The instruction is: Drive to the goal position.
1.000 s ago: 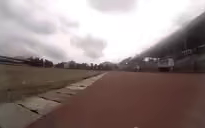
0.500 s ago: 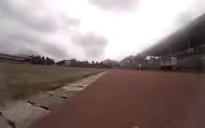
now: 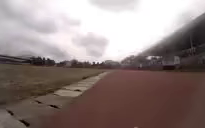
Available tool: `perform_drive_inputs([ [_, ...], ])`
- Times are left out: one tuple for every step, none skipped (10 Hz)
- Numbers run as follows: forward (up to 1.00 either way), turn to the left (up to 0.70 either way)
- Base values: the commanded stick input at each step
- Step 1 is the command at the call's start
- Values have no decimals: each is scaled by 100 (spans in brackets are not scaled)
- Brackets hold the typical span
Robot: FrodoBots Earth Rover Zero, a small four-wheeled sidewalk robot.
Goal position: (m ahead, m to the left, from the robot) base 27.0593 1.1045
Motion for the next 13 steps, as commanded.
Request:
perform_drive_inputs([
  [100, -40],
  [100, -40],
  [100, -40],
  [100, -40],
  [100, -40],
  [100, 0],
  [100, 0],
  [100, 0],
  [100, 0],
  [100, 0],
  [100, 0],
  [100, 0],
  [100, 0],
])
